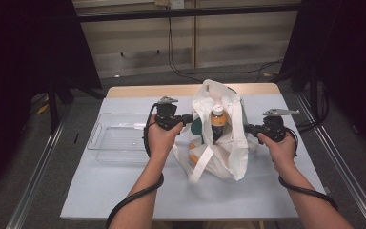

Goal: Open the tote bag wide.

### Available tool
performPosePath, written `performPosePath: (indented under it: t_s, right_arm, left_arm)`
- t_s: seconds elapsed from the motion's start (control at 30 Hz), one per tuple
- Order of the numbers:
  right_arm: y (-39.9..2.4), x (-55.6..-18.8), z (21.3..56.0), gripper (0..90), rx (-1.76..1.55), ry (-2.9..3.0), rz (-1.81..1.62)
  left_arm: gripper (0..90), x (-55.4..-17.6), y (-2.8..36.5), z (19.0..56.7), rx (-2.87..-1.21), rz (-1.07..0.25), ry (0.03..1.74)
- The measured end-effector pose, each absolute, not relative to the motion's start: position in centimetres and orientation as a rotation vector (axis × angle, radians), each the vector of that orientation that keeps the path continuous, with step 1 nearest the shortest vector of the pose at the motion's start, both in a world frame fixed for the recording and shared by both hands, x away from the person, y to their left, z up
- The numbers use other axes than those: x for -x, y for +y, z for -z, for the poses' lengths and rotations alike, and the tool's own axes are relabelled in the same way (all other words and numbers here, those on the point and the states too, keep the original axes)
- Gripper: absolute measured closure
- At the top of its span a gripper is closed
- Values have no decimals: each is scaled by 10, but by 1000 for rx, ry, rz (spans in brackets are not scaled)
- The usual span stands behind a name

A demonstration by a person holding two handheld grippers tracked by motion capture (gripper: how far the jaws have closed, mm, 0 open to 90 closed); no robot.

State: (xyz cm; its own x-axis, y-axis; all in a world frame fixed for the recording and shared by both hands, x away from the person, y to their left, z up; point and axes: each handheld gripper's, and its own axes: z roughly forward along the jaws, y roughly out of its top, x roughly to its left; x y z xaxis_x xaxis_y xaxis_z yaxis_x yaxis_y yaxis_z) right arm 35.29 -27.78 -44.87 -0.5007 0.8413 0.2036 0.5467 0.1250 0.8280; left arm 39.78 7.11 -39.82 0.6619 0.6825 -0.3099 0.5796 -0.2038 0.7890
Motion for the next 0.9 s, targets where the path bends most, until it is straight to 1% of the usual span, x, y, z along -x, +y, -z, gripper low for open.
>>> performPosePath:
  t_s: [0.3,0.47,0.57,0.63,0.73,0.77,0.8,0.9]
  right_arm:
    - [-282,-353,453,878,-1388,2097,-1306]
    - [-283,-354,457,879,-1404,2107,-1286]
    - [-283,-355,457,874,-1400,2101,-1299]
    - [-283,-355,455,847,-1380,2099,-1307]
    - [-280,-356,450,834,-1364,2111,-1300]
    - [-279,-357,447,769,-1353,2099,-1306]
    - [-279,-357,447,769,-1353,2099,-1306]
    - [-277,-358,442,717,-1334,2080,-1294]
  left_arm:
    - [881,-398,85,420,-1915,-127,1081]
    - [881,-399,85,422,-1957,-149,1071]
    - [881,-399,83,422,-1949,-143,1074]
    - [881,-399,81,422,-1949,-133,1066]
    - [881,-398,80,422,-1936,-128,1064]
    - [881,-398,80,421,-1943,-127,1060]
    - [881,-398,80,421,-1943,-128,1059]
    - [881,-397,79,420,-1948,-129,1053]
